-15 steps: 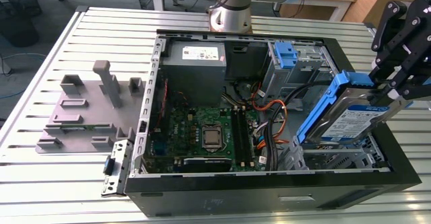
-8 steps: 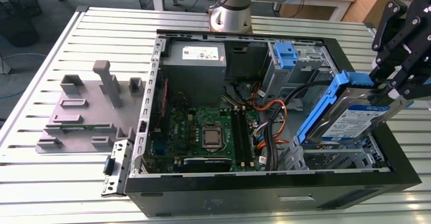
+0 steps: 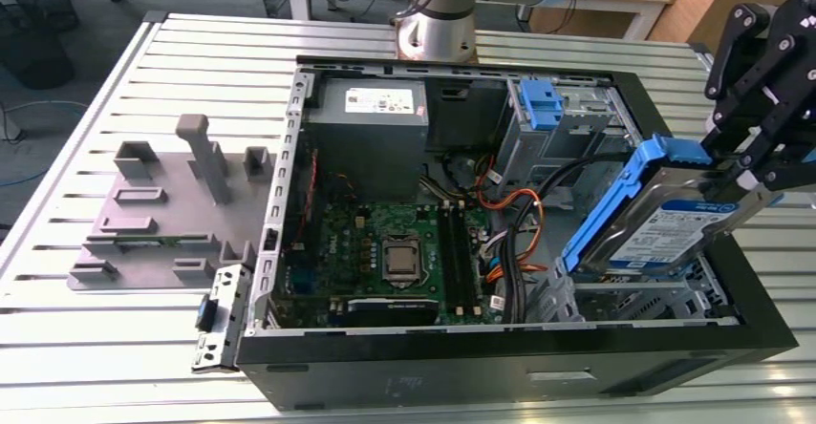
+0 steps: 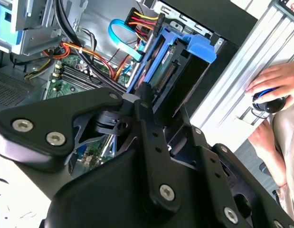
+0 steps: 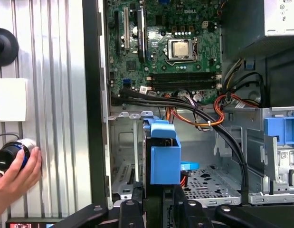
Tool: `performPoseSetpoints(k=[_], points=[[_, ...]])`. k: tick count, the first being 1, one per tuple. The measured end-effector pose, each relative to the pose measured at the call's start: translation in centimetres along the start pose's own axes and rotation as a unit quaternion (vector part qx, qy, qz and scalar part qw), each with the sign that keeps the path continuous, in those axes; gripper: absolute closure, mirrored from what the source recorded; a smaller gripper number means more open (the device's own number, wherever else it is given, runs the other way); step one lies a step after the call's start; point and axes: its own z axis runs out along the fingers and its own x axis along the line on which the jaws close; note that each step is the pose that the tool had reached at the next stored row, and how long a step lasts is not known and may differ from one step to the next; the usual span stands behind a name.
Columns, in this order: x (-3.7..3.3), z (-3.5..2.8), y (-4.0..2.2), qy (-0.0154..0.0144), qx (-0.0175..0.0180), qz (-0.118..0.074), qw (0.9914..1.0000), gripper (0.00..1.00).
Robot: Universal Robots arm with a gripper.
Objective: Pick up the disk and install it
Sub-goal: 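Pick up the disk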
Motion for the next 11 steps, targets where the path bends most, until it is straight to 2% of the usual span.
performPoseSetpoints(k=[7, 11], points=[[0.01, 0.00, 0.02, 0.0001, 0.0000, 0.000, 1.00000, 0.65], [0.01, -0.29, 0.01, -0.0001, 0.0000, 0.000, 1.00000, 0.65]])
